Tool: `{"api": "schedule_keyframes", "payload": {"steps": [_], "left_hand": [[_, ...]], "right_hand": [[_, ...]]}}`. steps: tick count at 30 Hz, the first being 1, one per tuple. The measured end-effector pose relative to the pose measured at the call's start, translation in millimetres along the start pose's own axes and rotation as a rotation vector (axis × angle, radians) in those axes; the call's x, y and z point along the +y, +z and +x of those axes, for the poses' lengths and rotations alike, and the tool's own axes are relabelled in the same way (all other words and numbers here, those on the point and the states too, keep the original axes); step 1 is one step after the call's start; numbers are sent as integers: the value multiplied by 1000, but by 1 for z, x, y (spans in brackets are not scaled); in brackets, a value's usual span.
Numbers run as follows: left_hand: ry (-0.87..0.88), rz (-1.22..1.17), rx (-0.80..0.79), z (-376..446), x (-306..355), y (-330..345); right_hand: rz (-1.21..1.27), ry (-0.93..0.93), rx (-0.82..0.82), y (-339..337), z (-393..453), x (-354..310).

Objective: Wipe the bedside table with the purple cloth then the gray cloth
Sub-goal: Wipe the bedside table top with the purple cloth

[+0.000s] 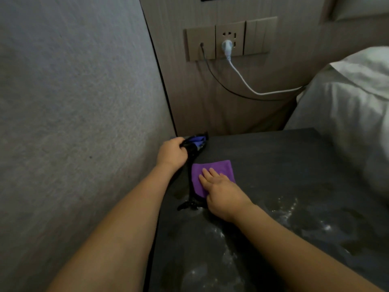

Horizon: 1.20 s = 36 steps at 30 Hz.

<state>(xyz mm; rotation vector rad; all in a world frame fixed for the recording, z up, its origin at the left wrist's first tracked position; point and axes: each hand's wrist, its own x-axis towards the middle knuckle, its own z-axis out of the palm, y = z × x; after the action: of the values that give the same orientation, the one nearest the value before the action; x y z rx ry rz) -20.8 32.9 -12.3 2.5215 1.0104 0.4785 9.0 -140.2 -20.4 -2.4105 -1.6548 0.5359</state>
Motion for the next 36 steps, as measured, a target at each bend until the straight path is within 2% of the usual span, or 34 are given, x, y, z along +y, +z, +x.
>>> {"api": "schedule_keyframes", "payload": {"steps": [2,5,9,14,17,24,26,28,30,31,33,34,36], "left_hand": [[-48,-109,-41,4,-3,-2],[-23,-140,-90,7,-4,-5],[82,-47,-182,4,0,-8],[190,140,-318,-2,7,-13],[157,218,-395,-9,14,-12],[47,231,-526,-20,31,-12],[15,124,-479,-25,30,-15],[-39,-42,-234,-33,24,-23],[-84,-139,22,-55,18,-30],[-96,-157,58,-72,14,-31],[-61,-133,-7,-110,3,-26],[-39,-92,-73,-126,-4,-21],[-10,47,-222,-142,-17,-11]], "right_hand": [[-11,-9,-7,0,2,1],[-33,-60,-22,0,9,-6],[-52,-127,-6,7,26,-29],[-32,-121,19,11,30,-30],[-38,-131,44,13,26,-33],[-52,-193,61,27,17,-44],[-48,-201,21,29,16,-47],[4,-198,-19,28,18,-45],[313,-155,34,25,20,-39],[529,-97,87,21,18,-36],[783,19,201,16,15,-31],[777,41,231,15,15,-31],[543,-1,246,15,14,-35]]}}
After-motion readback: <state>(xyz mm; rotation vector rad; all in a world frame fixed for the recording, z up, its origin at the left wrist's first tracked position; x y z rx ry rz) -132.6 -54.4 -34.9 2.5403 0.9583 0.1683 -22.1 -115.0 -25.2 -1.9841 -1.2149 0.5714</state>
